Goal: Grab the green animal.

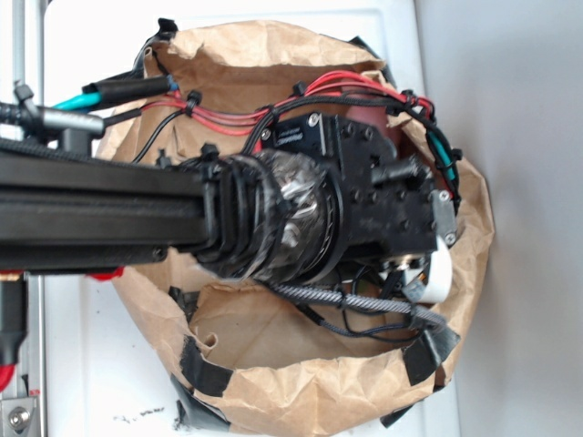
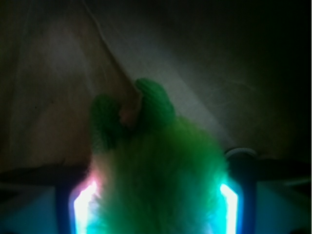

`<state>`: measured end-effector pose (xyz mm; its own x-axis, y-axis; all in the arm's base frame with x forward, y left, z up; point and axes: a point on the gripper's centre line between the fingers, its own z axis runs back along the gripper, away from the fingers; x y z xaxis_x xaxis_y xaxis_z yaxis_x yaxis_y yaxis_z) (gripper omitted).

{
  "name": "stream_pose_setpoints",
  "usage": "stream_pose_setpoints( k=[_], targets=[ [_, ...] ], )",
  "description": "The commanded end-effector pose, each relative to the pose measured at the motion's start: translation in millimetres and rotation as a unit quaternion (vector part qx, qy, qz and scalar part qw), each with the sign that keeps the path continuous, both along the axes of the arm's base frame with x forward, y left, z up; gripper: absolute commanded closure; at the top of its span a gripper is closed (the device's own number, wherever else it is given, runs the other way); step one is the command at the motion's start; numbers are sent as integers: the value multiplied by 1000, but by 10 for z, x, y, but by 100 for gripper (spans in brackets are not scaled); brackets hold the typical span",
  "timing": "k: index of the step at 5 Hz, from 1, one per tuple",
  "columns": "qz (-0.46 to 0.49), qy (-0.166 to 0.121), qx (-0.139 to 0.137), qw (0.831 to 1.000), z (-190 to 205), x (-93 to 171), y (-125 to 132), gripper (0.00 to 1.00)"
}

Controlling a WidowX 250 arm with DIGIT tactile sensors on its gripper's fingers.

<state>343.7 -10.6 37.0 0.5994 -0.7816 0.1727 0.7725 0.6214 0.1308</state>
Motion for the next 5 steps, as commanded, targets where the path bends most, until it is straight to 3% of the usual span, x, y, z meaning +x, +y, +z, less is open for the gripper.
stream_pose_setpoints(
  k=[1,2,3,4,5],
  targets=[
    [64,-35,-66,995,979,-121,282,100],
    [81,-51,-81,992,1289,-319,334,100],
    [147,-42,-55,987,1401,-393,302,100],
    [254,-11,-15,967,1576,-681,197,100],
    [319,-4,8,948,1614,-881,116,100]
  ],
)
